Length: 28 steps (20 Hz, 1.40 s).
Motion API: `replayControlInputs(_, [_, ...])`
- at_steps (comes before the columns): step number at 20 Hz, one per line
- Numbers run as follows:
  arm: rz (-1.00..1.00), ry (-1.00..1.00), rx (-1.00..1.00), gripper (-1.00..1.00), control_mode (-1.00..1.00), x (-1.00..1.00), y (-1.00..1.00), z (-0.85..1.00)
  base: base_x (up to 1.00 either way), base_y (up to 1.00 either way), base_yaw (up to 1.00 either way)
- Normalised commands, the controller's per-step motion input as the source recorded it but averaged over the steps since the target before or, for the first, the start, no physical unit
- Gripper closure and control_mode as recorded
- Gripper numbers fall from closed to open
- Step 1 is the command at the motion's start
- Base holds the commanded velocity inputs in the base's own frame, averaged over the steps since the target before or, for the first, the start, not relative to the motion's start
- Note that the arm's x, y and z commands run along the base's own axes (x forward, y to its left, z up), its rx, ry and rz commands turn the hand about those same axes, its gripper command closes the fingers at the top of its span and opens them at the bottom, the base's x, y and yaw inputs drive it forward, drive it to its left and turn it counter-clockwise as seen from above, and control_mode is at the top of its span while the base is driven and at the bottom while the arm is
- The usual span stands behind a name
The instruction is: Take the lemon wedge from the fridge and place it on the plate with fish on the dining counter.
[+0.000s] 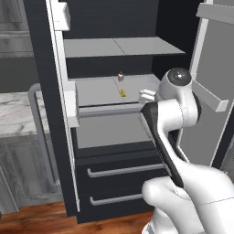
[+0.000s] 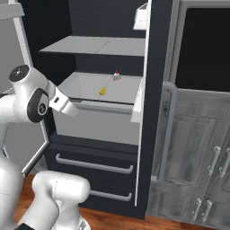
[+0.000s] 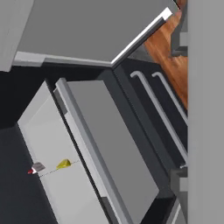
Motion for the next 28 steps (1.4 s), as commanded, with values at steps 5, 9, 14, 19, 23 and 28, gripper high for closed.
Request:
replayControlInputs(5, [0.17, -0.02, 0.15, -1.0, -1.0, -0.05, -0.45, 0.0, 0.0, 0.0, 0.0])
replayControlInputs(9, [0.02, 0.0, 0.05, -1.0, -1.0, 0.07, 0.07, 0.0, 0.0, 0.0, 0.0])
replayControlInputs(14, [0.02, 0.0, 0.0, -1.0, -1.0, 0.16, 0.59, -0.02, 0.0, 0.0, 0.0])
replayControlInputs(19, [0.0, 0.0, 0.0, -1.0, -1.0, 0.35, 0.44, -0.02, 0.0, 0.0, 0.0])
replayControlInputs(23, [0.0, -0.03, 0.0, -1.0, -1.0, 0.08, -0.54, 0.0, 0.0, 0.0, 0.0])
replayControlInputs(28, [0.0, 0.0, 0.0, -1.0, -1.0, 0.0, 0.0, 0.0, 0.0, 0.0, 0.0])
